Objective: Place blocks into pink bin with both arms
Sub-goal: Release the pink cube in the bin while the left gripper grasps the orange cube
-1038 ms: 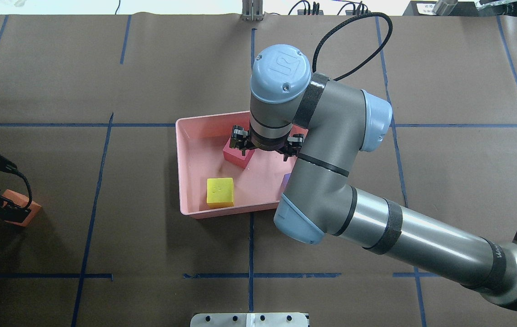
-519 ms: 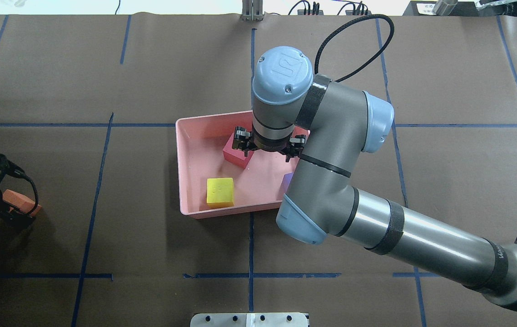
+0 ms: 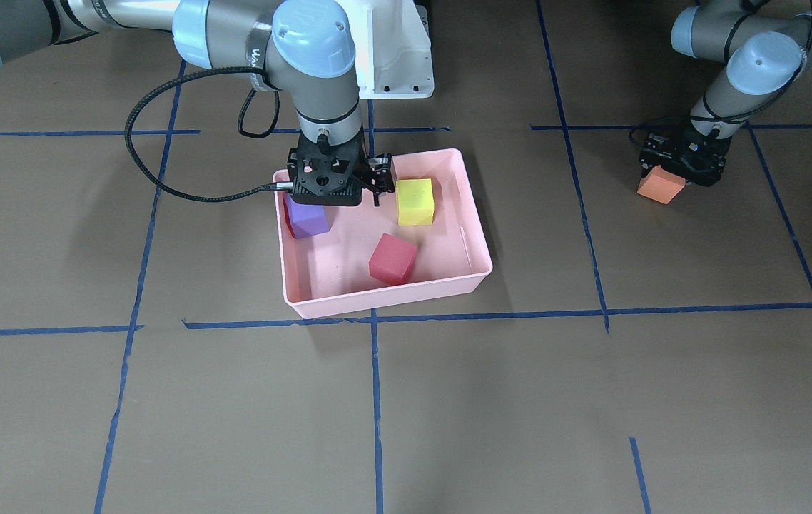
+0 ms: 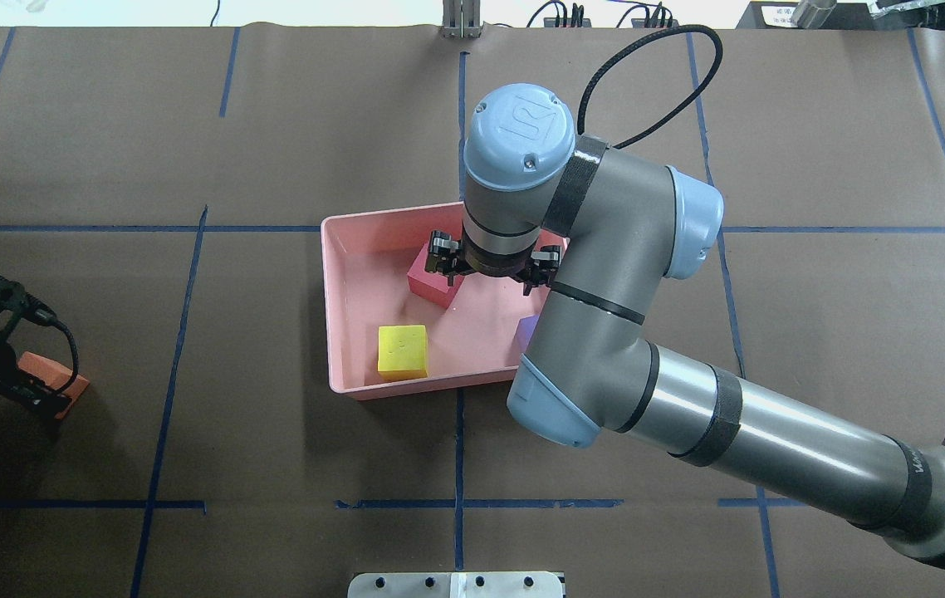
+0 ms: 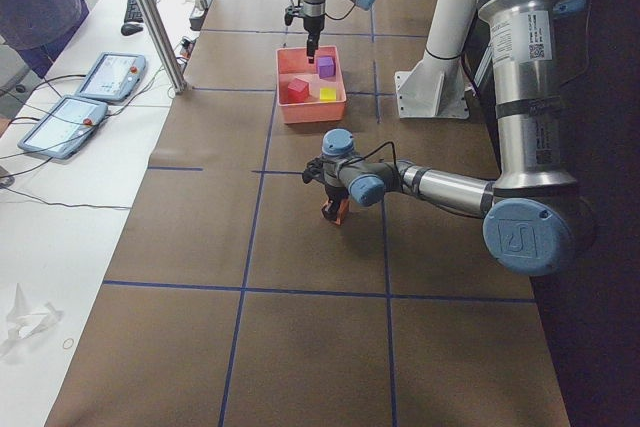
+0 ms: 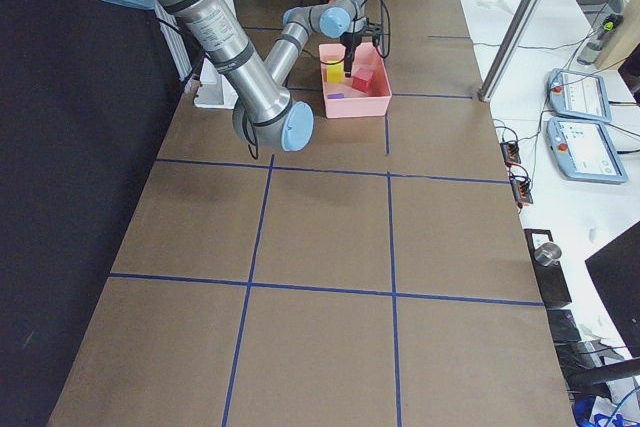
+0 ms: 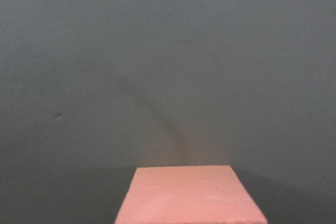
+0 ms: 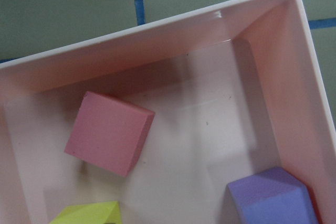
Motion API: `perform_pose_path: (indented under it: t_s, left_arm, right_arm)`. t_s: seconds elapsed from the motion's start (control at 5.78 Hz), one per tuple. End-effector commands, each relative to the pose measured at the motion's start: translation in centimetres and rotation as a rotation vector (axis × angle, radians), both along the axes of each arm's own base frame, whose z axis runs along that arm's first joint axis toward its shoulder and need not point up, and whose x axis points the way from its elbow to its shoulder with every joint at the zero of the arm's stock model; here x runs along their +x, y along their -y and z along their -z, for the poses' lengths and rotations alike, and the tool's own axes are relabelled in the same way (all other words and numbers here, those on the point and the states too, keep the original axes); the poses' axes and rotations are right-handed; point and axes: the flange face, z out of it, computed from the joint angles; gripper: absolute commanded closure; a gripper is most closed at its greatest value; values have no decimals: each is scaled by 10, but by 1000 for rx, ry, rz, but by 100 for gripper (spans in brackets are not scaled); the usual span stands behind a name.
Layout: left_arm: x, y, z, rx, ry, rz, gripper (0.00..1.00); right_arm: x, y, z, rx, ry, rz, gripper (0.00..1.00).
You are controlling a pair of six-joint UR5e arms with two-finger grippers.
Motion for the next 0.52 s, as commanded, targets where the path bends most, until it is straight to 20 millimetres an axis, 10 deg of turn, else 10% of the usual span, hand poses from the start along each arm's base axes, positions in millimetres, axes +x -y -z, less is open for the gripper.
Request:
perform_pose_path:
  t_s: [0.0, 0.35]
  left_arm:
    - [-17, 51, 45, 7, -51, 96, 56]
    - [19, 105, 154, -106, -66, 219, 56]
  right_arm:
    - [20, 3, -3, 37, 13, 16, 0]
    - [71, 9, -36, 111, 14, 71, 0]
